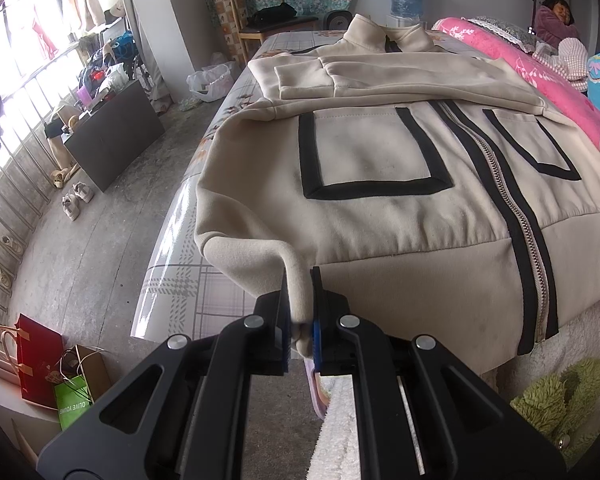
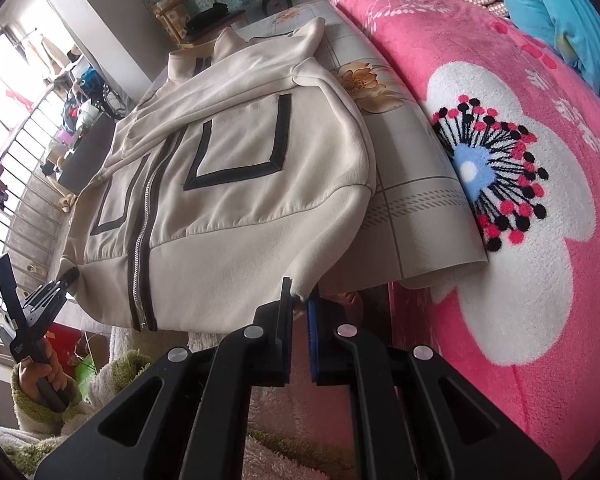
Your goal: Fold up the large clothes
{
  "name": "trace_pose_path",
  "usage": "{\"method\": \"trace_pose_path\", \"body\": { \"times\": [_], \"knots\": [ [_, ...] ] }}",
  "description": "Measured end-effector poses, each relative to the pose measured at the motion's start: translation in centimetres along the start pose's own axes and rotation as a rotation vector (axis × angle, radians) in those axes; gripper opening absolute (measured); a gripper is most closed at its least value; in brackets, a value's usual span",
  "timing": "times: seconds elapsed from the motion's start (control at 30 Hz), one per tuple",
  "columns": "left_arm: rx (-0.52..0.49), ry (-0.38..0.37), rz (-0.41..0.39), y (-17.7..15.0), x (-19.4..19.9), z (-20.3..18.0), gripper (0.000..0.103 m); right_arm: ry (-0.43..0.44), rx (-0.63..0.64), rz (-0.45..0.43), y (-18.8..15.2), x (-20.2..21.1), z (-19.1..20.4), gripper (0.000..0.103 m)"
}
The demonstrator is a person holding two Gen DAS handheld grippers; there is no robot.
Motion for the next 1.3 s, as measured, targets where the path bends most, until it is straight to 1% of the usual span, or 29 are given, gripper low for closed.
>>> {"method": "trace_pose_path", "body": {
  "times": [0.7,0.77,0.87,0.97,1.1,1.23,1.3],
  "knots": [
    [-0.007,0.007,-0.002,0.0,-0.2,-0.1,0.007,-0.009,-0.004,0.014,0.1,-0.8,-0.1,0.007],
    [-0.006,0.003,-0.01,0.0,-0.2,-0.1,0.007,-0.007,-0.005,0.01,0.1,-0.7,-0.1,0.007],
    [0.002,-0.006,-0.047,0.4,0.6,0.1,0.007,-0.006,0.007,-0.001,0.5,-0.5,0.3,0.006],
    [0.039,-0.035,-0.081,0.8,1.6,0.9,0.006,0.013,0.026,-0.038,1.7,0.3,1.0,0.006],
    [0.12,-0.107,-0.128,2.3,2.9,2.6,0.006,0.065,0.033,-0.099,3.9,1.7,2.0,0.006],
    [0.193,-0.222,-0.151,4.5,2.9,3.9,0.006,0.102,0.045,-0.153,6.3,2.2,2.9,0.006],
    [0.219,-0.249,-0.147,5.7,2.2,4.4,0.006,0.119,0.049,-0.183,7.9,2.1,3.2,0.006]
  ]
}}
Point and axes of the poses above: each gripper's, at about its wrist camera, not at the fingertips, and x roughly against the way its jaws point, z to its left, y to its top, the point moved 6 cm from there along -x, roughly the way its jaws point, and after that the axes turned 10 degrees about y, right-handed, at the moved point
